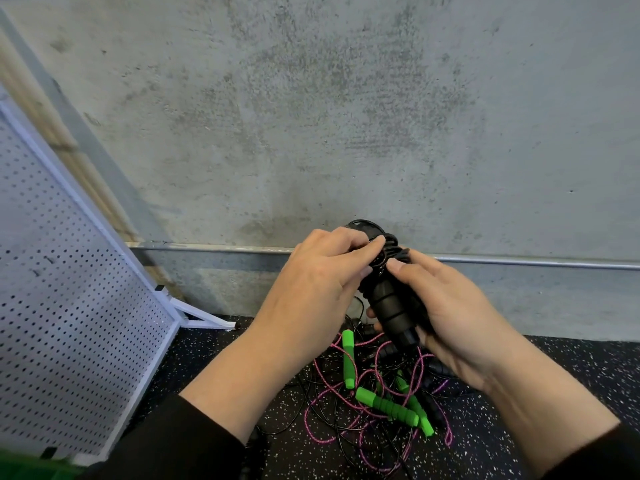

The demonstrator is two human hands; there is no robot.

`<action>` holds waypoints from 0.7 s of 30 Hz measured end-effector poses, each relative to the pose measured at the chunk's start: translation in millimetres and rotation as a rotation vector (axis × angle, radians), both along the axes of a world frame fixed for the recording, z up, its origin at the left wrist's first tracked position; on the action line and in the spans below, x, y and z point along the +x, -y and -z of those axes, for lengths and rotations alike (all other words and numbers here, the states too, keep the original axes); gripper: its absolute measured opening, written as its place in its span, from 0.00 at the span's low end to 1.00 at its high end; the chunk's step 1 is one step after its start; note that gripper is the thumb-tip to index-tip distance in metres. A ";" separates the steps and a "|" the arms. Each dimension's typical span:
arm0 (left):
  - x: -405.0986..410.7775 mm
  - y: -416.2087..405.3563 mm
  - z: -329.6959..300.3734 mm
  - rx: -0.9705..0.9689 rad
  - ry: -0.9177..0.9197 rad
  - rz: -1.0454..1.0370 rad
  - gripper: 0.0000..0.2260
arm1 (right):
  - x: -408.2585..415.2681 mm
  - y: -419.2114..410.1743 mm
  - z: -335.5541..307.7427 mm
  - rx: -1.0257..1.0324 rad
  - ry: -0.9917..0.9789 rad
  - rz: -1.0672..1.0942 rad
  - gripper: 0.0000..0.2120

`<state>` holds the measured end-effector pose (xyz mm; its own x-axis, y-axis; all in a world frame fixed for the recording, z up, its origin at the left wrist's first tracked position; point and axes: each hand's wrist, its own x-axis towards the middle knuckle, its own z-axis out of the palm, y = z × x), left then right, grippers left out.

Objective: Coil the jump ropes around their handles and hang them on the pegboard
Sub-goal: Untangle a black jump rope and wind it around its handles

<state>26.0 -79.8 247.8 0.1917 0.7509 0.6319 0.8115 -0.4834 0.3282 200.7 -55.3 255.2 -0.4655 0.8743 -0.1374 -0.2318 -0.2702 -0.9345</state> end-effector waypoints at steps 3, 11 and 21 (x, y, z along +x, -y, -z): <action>0.7 1.0 0.5 0.011 0.030 -0.004 0.16 | 0.9 -0.4 1.4 0.031 0.034 0.028 0.10; -0.9 -1.3 -0.8 -0.080 0.003 0.006 0.17 | 0.3 -0.2 4.9 0.096 0.092 0.076 0.08; -6.2 -1.4 4.4 -0.067 0.039 0.053 0.22 | 0.6 -0.8 -3.2 0.053 0.074 0.074 0.10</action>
<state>19.8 -78.3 243.4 0.2086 0.7812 0.5885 0.7710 -0.5015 0.3925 201.3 -54.5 258.4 -0.3897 0.9129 -0.1215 -0.1794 -0.2046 -0.9623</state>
